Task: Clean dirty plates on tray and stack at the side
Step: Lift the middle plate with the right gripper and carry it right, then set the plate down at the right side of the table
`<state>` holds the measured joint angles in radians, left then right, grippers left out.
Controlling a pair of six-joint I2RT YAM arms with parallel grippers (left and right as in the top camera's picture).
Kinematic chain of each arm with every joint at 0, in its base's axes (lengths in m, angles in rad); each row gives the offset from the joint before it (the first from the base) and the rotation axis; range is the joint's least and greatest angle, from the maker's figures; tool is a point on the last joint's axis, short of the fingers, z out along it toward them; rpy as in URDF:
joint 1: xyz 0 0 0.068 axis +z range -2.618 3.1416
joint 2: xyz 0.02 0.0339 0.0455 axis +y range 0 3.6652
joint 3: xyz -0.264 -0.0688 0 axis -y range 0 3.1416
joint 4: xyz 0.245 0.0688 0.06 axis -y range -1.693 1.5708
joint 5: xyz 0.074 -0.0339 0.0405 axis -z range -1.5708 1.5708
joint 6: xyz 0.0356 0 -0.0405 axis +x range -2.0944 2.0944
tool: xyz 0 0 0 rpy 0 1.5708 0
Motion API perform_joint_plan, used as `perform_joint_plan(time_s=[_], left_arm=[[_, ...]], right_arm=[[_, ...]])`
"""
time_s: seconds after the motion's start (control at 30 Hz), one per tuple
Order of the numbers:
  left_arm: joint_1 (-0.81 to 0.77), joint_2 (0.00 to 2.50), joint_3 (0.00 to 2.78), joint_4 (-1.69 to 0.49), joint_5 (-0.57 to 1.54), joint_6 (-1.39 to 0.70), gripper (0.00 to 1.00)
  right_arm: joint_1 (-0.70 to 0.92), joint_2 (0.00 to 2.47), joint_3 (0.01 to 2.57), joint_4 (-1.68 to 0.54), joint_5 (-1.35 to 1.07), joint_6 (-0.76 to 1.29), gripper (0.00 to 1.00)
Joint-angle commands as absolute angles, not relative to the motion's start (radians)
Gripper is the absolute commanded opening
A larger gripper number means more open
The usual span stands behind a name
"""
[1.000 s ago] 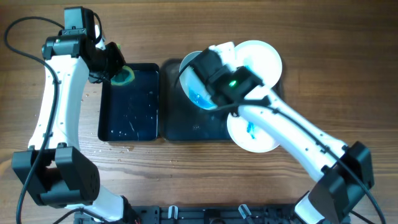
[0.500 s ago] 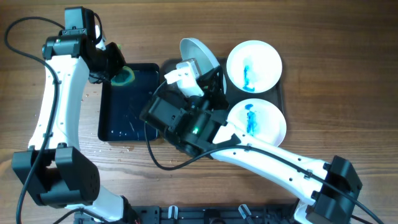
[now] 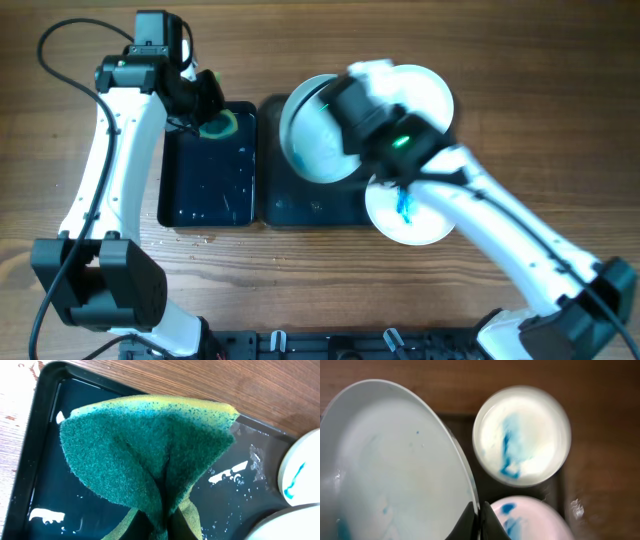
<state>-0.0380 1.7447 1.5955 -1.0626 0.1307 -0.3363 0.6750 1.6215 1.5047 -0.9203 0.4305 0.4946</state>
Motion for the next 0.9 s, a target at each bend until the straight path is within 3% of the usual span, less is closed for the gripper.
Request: perform_joint_plan(time_s=[0.0, 0.23, 0.47, 0.77, 0.87], left_arm=[[-0.065, 1.737, 1.608, -1.06, 0.125, -0.346, 0.04], [-0.125, 1.737, 1.607, -1.045, 0.125, -0.346, 0.04], [-0.175, 1.737, 1.607, -1.018, 0.126, -0.349, 0.04], [-0.214, 1.737, 1.607, -1.003, 0.125, -0.349, 0.04], [-0.218, 1.738, 1.607, -1.003, 0.125, -0.349, 0.04]], right_arm=[[0.473, 1.57, 1.508, -0.963, -0.039, 0.538, 0.04], [0.066, 1.575, 1.459, -1.084, -0.105, 0.465, 0.04], [-0.268, 1.594, 1.281, -0.915, -0.074, 0.386, 0.05], [-0.441, 1.718, 1.005, -0.535, 0.037, 0.308, 0.05], [-0.439, 1.761, 1.001, -0.468, 0.006, 0.265, 0.15]])
